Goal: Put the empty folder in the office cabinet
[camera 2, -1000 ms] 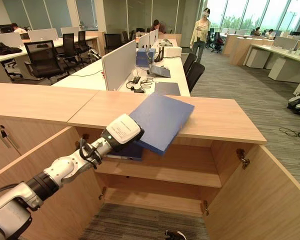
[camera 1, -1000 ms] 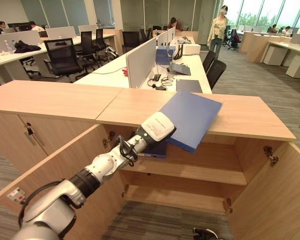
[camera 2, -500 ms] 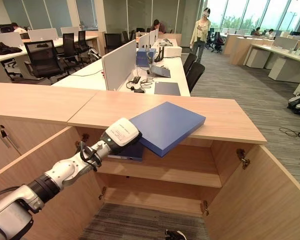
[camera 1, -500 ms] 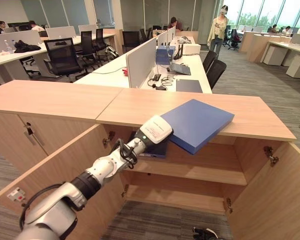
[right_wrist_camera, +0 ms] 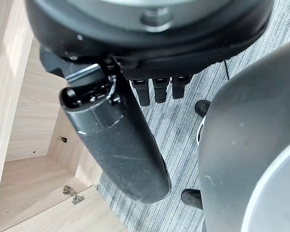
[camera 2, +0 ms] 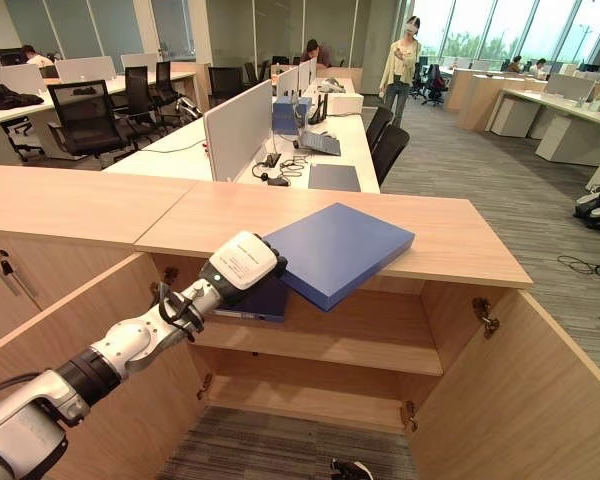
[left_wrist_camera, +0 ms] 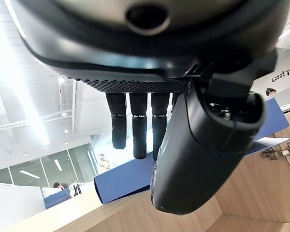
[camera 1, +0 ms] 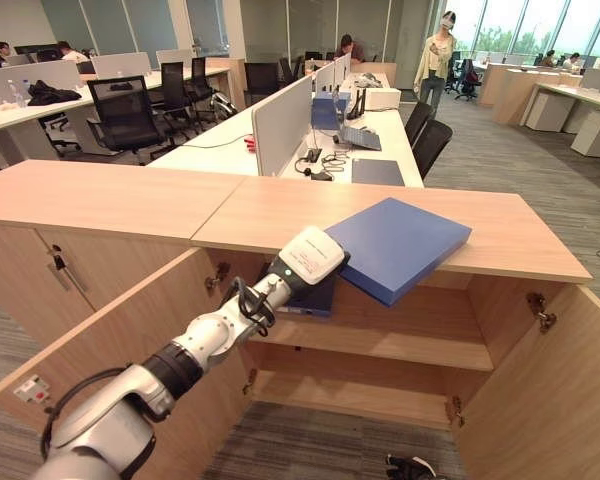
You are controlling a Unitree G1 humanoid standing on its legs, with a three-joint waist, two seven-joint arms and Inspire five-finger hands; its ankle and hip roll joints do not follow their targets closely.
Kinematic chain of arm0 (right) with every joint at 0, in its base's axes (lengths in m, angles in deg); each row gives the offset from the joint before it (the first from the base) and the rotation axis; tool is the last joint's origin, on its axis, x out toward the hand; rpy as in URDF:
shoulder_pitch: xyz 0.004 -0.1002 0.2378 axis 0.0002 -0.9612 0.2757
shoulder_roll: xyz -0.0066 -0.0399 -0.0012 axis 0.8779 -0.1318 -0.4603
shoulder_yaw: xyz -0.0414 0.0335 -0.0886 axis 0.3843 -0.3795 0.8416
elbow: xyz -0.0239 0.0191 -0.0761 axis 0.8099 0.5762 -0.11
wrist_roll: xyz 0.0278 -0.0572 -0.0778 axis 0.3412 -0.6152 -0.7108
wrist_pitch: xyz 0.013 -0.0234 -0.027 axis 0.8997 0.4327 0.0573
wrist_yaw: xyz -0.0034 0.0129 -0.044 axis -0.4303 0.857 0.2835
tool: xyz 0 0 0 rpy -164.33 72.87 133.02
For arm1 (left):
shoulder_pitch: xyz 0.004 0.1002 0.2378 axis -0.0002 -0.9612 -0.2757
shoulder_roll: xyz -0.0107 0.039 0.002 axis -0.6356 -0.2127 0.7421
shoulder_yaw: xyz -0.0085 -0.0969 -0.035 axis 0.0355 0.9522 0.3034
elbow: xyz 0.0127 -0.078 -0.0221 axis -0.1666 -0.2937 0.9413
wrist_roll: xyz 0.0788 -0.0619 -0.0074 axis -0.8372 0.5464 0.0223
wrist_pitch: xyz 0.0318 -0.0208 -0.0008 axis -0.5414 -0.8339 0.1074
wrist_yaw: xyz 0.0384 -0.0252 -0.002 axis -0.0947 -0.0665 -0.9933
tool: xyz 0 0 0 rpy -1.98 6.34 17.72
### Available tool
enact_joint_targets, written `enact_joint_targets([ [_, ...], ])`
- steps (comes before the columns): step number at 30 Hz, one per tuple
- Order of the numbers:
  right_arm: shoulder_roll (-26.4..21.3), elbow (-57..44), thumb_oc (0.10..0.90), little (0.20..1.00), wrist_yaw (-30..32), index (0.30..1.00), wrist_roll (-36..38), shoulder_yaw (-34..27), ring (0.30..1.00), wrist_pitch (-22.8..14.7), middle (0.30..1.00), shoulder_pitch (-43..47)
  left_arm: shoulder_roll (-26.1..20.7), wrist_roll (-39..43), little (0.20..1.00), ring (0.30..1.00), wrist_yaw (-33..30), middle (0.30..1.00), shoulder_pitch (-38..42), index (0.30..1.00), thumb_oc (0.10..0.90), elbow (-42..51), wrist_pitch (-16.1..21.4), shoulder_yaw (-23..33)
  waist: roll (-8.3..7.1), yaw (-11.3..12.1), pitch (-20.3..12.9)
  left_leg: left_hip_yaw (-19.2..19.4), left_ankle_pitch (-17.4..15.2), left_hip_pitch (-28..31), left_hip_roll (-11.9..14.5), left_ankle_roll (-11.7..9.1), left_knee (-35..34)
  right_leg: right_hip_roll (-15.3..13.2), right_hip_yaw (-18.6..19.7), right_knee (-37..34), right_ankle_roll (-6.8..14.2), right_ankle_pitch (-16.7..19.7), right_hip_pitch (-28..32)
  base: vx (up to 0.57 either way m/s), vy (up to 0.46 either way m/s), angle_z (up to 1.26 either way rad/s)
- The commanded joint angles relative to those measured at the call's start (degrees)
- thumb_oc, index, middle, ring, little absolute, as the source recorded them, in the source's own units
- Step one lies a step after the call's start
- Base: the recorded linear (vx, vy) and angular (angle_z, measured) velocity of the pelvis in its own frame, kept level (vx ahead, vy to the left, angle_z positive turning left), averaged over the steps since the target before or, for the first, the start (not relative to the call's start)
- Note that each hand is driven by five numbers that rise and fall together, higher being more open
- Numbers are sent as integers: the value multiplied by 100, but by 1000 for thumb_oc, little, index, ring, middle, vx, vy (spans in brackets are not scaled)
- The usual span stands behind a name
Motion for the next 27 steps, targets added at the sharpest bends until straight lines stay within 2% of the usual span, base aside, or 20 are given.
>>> enact_joint_targets([
  [1, 148, 336, 800, 900, 56, 900, -60, 303, 900, -88, 900, -15, 106, 128, 900, 900, -555, 900, 938, 900, 800, -52, -384, 998, -54, -11, 114, 27, -555, 14, -374, 172, -19, 156, -417, 41, 220, -706, 501, 0, 0, 0],
  [8, 189, 345, 800, 900, 65, 900, -19, 276, 900, -74, 900, 16, 285, 494, 900, 900, -567, 900, 707, 900, 800, 379, -399, 1504, -81, 21, 125, 6, -545, 8, -369, 180, -19, 164, -408, 41, 207, -697, 495, 0, 0, 0],
  [9, 210, 349, 800, 900, 55, 900, -14, 261, 900, -68, 900, 26, 372, 692, 900, 900, -570, 900, 569, 900, 800, 529, -391, 1714, -94, 33, 133, -6, -541, 0, -369, 183, -19, 165, -408, 41, 203, -695, 493, 0, 0, 0],
  [13, 228, 363, 800, 900, 35, 900, -15, 251, 900, -46, 900, 33, 500, 1040, 900, 900, -527, 900, 401, 900, 800, 703, -349, 1982, -103, 46, 134, -11, -540, -12, -370, 182, -19, 168, -416, 41, 196, -692, 488, 0, 0, 0],
  [20, 266, 362, 800, 900, -45, 900, -19, 190, 900, -45, 900, 7, 554, 1748, 900, 900, -381, 900, -166, 900, 800, 1348, -58, 2558, -125, 106, 142, -25, -536, -25, -378, 178, -19, 170, -440, 41, 191, -675, 481, 0, 0, 0],
  [24, 267, 399, 800, 900, -70, 900, 3, 66, 900, -53, 900, 14, 620, 2531, 900, 900, -235, 900, -701, 900, 800, 1950, 260, 3006, -125, 184, 165, -60, -541, -52, -409, 194, -19, 141, -483, 41, 216, -640, 475, 8, 20, 1],
  [27, 262, 423, 800, 900, -98, 900, 12, 19, 900, -60, 900, 11, 631, 2814, 900, 900, -213, 900, -833, 900, 800, 2181, 348, 3191, -119, 208, 162, -70, -544, -65, -424, 204, -19, 123, -495, 41, 229, -632, 467, 10, 41, 1],
])
